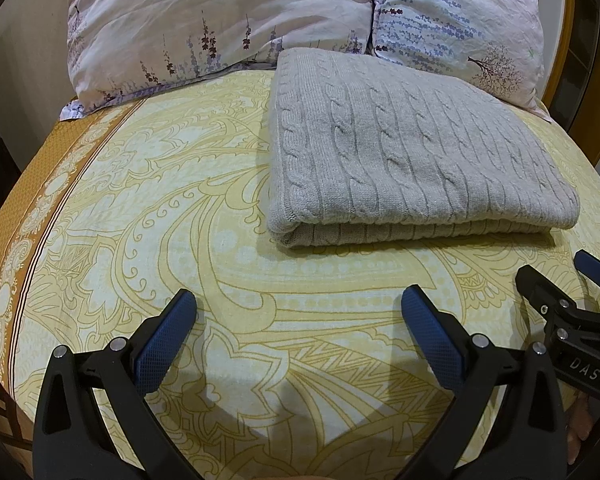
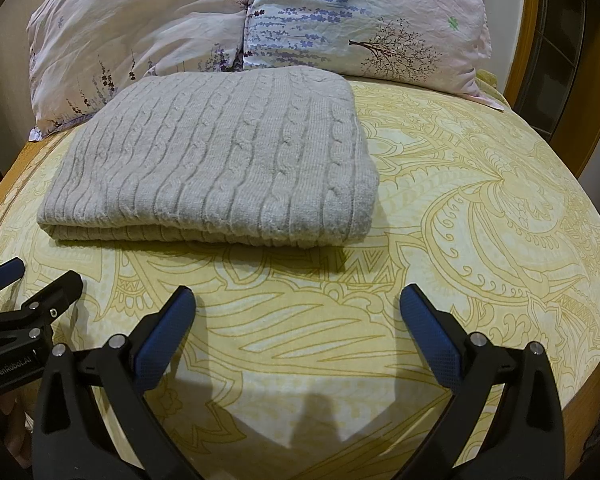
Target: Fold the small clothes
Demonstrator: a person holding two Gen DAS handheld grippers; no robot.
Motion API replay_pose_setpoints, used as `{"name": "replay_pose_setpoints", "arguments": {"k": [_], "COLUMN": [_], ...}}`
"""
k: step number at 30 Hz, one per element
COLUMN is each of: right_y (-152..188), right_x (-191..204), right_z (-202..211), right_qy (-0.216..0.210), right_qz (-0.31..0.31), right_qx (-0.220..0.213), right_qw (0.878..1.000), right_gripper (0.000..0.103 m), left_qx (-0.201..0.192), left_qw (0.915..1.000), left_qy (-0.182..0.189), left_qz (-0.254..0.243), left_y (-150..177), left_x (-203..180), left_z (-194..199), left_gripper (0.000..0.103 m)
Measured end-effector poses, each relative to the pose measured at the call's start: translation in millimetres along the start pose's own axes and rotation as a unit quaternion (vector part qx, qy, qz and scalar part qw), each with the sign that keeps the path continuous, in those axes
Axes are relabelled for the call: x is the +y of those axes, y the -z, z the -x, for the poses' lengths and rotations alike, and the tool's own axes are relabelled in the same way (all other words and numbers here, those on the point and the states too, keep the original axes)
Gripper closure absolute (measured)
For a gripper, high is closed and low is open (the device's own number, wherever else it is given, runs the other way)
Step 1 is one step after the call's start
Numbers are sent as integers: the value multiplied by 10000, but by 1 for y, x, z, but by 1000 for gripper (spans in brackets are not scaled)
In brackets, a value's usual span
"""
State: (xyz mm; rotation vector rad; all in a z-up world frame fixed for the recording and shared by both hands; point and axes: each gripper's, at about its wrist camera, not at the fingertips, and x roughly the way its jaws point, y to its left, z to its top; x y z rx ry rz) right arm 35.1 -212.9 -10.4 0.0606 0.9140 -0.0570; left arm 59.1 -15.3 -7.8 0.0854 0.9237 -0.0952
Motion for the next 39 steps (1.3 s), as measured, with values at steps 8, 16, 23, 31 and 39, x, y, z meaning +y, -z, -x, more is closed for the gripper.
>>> {"name": "replay_pose_setpoints", "arguments": {"k": [8, 16, 23, 31, 39], "right_y": [0, 0, 0, 0, 0], "right_x": [0, -1, -1, -1, -2], "right_z": [0, 0, 0, 0, 0], "right_qy": [-3, -6, -8, -10, -18], "right_qz": [4, 7, 9, 10, 20], "right_qx": [1, 0, 1, 3, 2], "right_qw": [10000, 10000, 10000, 10000, 10000], "right_gripper": [2, 2, 2, 2, 2], "left_qx": [12, 64, 90, 111, 112], "left_qw": [10000, 10000, 10000, 9999, 9999], "left_qy": [3, 10, 11, 17, 13], "left_qz": [-2, -13, -14, -25, -20], "left_y": [0, -1, -2, -2, -2], "left_x": [0, 0, 0, 1, 0], "left_z": [-1, -2, -3, -3, -3], "left_gripper": [1, 1, 1, 1, 1]}}
